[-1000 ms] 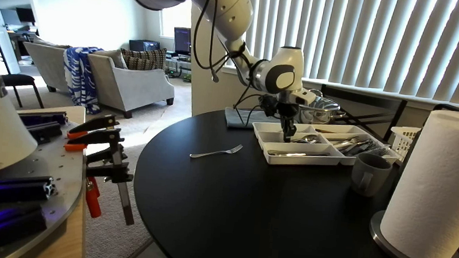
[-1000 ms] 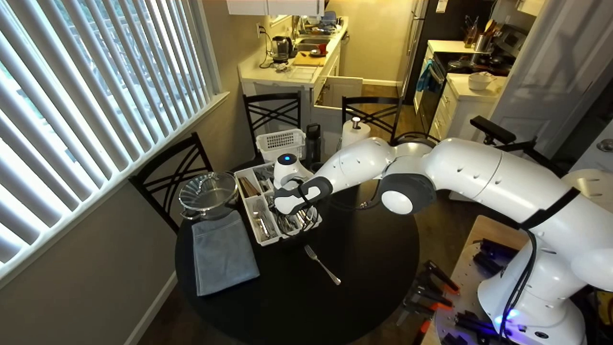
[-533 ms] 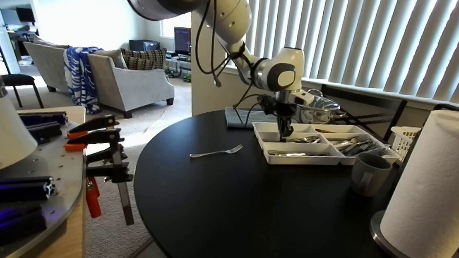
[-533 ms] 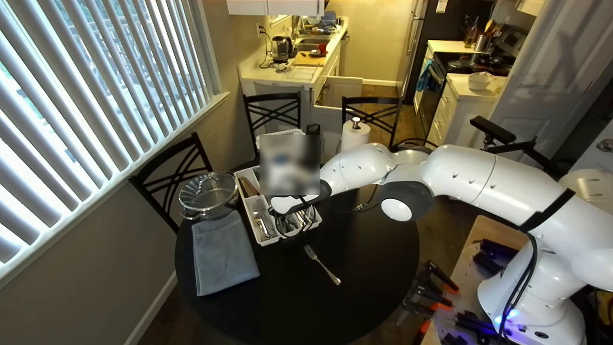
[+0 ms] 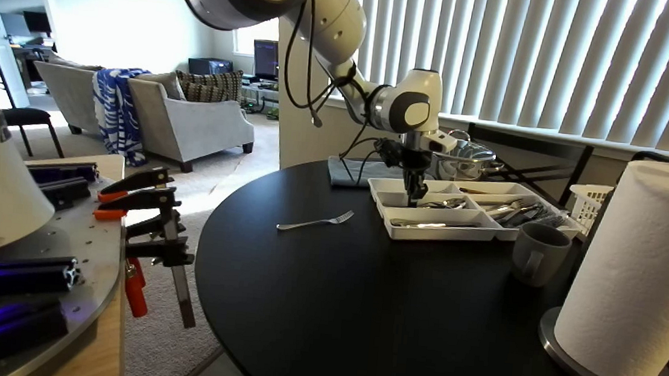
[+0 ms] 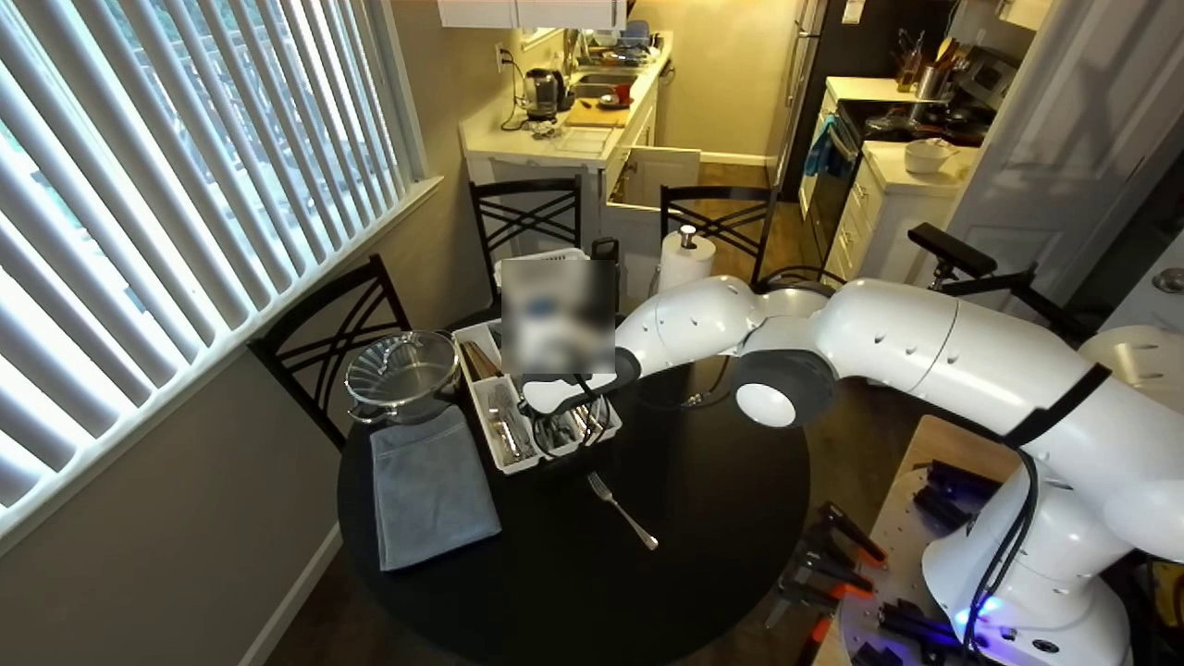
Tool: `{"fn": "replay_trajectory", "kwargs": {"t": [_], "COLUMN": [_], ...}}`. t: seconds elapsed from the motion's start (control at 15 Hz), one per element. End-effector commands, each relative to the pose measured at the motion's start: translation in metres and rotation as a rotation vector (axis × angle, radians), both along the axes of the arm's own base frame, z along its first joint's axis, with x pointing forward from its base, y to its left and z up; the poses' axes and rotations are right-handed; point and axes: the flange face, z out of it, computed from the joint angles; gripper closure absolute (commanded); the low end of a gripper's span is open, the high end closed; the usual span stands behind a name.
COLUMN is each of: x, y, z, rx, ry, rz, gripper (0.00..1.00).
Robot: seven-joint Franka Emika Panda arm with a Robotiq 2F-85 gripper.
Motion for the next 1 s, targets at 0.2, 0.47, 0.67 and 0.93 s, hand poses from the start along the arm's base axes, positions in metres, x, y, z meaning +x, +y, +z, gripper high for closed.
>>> {"fn": "replay_trajectory", "kwargs": {"t": [0.2,0.47,0.67,0.93], "x": [0.002,0.001,-0.007,-0.015], "y": [-0.006,-0.008,-0.004,0.003], "z": [0.003,0.001,-0.011,-0.023], "rx": [-0.005,-0.010,0.007,0.029], "ry": [0.005,0.011,0.038,0.052], "rz": [0.006,0.005,0.014,0.022], "gripper": [0.62,0.38,0.18,0.53]}}
